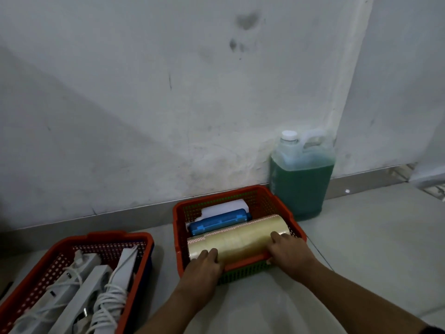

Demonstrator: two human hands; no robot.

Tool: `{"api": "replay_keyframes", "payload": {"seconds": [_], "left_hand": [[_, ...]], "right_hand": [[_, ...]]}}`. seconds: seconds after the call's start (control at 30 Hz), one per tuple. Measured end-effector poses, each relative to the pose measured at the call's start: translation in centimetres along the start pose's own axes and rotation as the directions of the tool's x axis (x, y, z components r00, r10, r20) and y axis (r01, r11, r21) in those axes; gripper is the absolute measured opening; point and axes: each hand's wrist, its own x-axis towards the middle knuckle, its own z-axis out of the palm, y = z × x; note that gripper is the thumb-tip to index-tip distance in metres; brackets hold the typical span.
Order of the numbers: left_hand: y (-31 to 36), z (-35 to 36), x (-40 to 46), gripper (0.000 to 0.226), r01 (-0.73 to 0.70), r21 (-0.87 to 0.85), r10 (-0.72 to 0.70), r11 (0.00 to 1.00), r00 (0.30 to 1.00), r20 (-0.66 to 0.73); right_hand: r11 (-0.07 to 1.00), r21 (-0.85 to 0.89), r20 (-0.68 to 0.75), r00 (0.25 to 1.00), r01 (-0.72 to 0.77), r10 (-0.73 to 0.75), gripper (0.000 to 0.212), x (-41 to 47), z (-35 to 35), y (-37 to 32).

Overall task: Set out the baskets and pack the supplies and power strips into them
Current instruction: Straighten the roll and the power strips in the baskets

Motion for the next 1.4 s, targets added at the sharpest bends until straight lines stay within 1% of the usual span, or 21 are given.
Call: {"api": "replay_keyframes", "payload": {"seconds": [0.1, 0.17, 0.27, 0.37, 0.5, 0.57, 0.7, 0.77, 0.83, 0.9, 0.93, 0.97, 1.0, 1.07, 1.1, 1.17, 1.23, 1.27, 1.3, 1.33, 1.4], "left_hand": [[-0.2, -0.8, -0.3, 0.028, 0.007, 0.008, -0.007, 1.0, 1.0, 0.012], [-0.8, -1.6, -0.9, 0.03, 0.013, -0.034, -0.013, 0.999, 1.0, 0.014], [-3.0, -2.1, -3.1, 0.035, 0.036, -0.074, -0.035, 0.997, 0.999, 0.017], [-5.7, -1.7, -5.8, 0.043, 0.118, -0.042, -0.114, 0.992, 0.99, 0.081], [-8.9, -1.3, -9.7, 0.059, 0.289, 0.065, -0.296, 0.955, 0.935, 0.196], [-10.4, -1.2, -11.8, 0.075, 0.337, 0.111, -0.354, 0.935, 0.907, 0.229], [-13.2, -0.6, -15.7, 0.116, 0.475, 0.002, -0.452, 0.88, 0.836, 0.311], [-14.2, -0.4, -17.5, 0.136, 0.488, -0.041, -0.449, 0.872, 0.831, 0.327], [-14.5, -0.1, -18.9, 0.142, 0.463, -0.069, -0.412, 0.884, 0.84, 0.352], [-14.1, 0.7, -19.7, 0.129, 0.407, -0.031, -0.369, 0.913, 0.854, 0.366], [-13.4, 1.1, -19.9, 0.105, 0.366, 0.04, -0.358, 0.93, 0.874, 0.329], [-13.0, 1.9, -19.9, 0.075, 0.35, 0.1, -0.363, 0.932, 0.892, 0.269], [-12.5, 2.3, -19.9, 0.052, 0.356, 0.126, -0.378, 0.926, 0.885, 0.271], [-11.9, 3.2, -20.3, 0.035, 0.334, 0.11, -0.35, 0.936, 0.916, 0.196], [-11.9, 3.7, -20.4, 0.035, 0.322, 0.106, -0.337, 0.941, 0.926, 0.168], [-11.8, 3.5, -20.3, 0.041, 0.26, 0.121, -0.28, 0.958, 0.94, 0.196], [-12.8, 3.2, -20.2, 0.048, 0.125, 0.154, -0.154, 0.98, 0.969, 0.194], [-13.4, 2.8, -20.1, 0.055, 0.074, 0.111, -0.098, 0.991, 0.97, 0.224], [-14.1, 2.0, -20.3, 0.064, 0.063, 0.059, -0.08, 0.996, 0.935, 0.347], [-14.9, 1.0, -20.7, 0.069, 0.073, 0.061, -0.092, 0.995, 0.904, 0.416], [-17.0, 0.1, -21.7, 0.066, 0.086, 0.101, -0.118, 0.991, 0.917, 0.38]], "right_hand": [[0.997, 0.037, 0.019, 0.997, -0.072, 0.072, 0.035, -0.2, 0.1, -0.6], [0.994, 0.053, -0.029, 0.995, -0.092, 0.094, 0.036, -0.4, 0.2, -1.0], [0.999, -0.007, -0.129, 0.991, 0.043, -0.043, 0.042, -0.8, -0.1, -2.9], [0.987, -0.071, -0.247, 0.956, 0.143, -0.156, 0.045, -0.3, -1.0, -5.8], [0.957, -0.021, -0.158, 0.944, 0.289, -0.289, 0.053, 1.2, -2.7, -12.1], [0.921, -0.032, -0.189, 0.903, 0.387, -0.386, 0.049, 2.2, -3.3, -15.9], [0.783, -0.053, -0.289, 0.741, 0.62, -0.606, 0.048, 3.8, -3.2, -22.7], [0.717, -0.123, -0.219, 0.685, 0.687, -0.694, 0.046, 4.0, -3.4, -25.5], [0.711, -0.162, -0.137, 0.698, 0.684, -0.703, 0.041, 4.0, -3.5, -27.6], [0.779, -0.164, -0.106, 0.774, 0.606, -0.624, 0.037, 4.4, -3.1, -28.3], [0.794, -0.162, -0.081, 0.794, 0.586, -0.603, 0.034, 4.3, -3.2, -28.4], [0.789, -0.173, -0.041, 0.796, 0.589, -0.603, 0.031, 4.2, -3.2, -28.3], [0.764, -0.202, -0.002, 0.779, 0.613, -0.627, 0.027, 4.3, -3.0, -28.1], [0.735, -0.305, -0.015, 0.769, 0.605, -0.64, 0.024, 4.5, -2.8, -28.1], [0.731, -0.346, -0.046, 0.767, 0.588, -0.639, 0.021, 4.6, -2.9, -28.1], [0.692, -0.382, -0.037, 0.738, 0.612, -0.674, 0.017, 4.4, -3.1, -28.2], [0.654, -0.425, -0.057, 0.702, 0.626, -0.71, 0.018, 4.4, -2.6, -28.2], [0.663, -0.441, -0.059, 0.717, 0.606, -0.694, 0.017, 4.5, -2.6, -28.2], [0.692, -0.418, -0.062, 0.741, 0.589, -0.669, 0.017, 4.4, -2.8, -28.2], [0.726, -0.366, -0.061, 0.764, 0.582, -0.643, 0.017, 4.4, -3.0, -28.2], [0.774, -0.268, -0.102, 0.782, 0.574, -0.615, 0.021, 4.7, -3.0, -28.9]]}}
